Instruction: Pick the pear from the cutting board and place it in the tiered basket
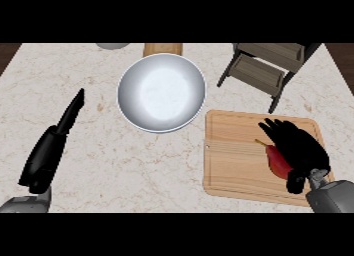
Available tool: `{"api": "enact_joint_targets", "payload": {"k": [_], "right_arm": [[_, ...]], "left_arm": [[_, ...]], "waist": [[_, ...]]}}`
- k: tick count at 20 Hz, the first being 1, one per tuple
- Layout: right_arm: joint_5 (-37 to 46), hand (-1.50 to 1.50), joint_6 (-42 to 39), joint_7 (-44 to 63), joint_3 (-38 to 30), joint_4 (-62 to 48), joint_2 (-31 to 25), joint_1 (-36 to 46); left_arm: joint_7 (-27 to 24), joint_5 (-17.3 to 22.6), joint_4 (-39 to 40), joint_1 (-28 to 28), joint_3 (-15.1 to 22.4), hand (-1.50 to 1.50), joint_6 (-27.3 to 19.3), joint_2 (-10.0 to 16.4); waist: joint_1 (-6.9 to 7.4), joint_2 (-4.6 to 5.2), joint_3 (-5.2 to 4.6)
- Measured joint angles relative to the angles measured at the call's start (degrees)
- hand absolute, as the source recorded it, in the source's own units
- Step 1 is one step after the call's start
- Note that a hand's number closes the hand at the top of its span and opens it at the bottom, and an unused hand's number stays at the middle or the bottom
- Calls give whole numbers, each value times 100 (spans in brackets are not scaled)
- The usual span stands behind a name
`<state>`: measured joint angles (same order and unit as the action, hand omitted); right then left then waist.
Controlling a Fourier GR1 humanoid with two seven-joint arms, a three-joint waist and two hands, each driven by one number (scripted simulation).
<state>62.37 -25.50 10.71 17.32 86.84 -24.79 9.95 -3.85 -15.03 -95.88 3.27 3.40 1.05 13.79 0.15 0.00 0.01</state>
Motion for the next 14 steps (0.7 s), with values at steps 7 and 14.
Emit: {"api": "enact_joint_targets", "payload": {"k": [7,14], "right_arm": [[297,150,128,-353,-5,-468,264,111],[278,150,588,-1061,-81,-451,388,49]], "left_arm": [[16,51,-31,44,-211,0,266,11],[-162,-58,88,-44,-248,0,281,-100]], "waist": [[5,-14,-13],[3,-33,-26]]}}
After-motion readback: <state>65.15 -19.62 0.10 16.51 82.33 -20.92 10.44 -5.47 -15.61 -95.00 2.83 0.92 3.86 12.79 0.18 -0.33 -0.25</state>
